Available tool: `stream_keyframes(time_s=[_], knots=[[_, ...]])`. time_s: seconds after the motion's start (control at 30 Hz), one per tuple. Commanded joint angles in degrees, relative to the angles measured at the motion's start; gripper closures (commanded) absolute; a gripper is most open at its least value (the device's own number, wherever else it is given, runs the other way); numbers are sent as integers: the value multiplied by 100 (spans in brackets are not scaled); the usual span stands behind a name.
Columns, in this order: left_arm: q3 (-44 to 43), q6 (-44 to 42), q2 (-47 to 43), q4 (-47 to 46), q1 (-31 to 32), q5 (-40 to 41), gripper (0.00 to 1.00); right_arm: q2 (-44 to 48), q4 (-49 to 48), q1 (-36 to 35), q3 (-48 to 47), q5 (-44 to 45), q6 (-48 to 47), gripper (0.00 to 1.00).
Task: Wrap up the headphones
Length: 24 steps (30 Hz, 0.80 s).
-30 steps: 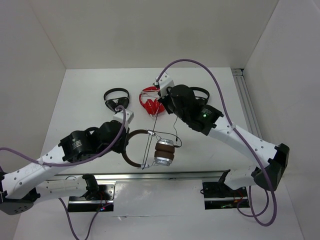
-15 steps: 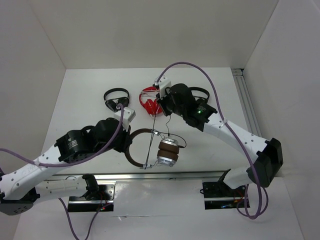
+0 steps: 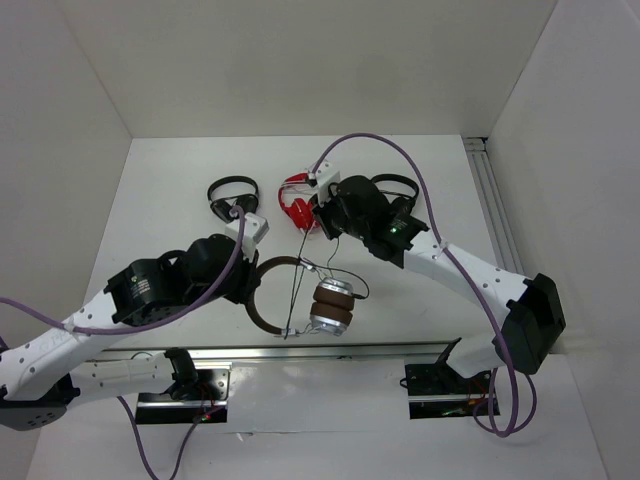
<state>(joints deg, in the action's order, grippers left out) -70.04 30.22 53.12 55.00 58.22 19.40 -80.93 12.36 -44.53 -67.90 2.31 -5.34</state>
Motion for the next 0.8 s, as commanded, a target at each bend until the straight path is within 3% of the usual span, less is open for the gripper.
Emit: stream_keyframes(time_s=[0.0, 0.27, 0.77], knots=[[-99, 46, -4, -113, 41, -260, 100, 147, -393, 155, -346, 445, 95, 100], [395, 46, 111, -297, 41, -638, 100, -178, 108, 261, -1278, 569, 148, 100], [290, 46, 5, -245, 41, -534, 100, 305, -286, 507, -383, 508, 262, 100]])
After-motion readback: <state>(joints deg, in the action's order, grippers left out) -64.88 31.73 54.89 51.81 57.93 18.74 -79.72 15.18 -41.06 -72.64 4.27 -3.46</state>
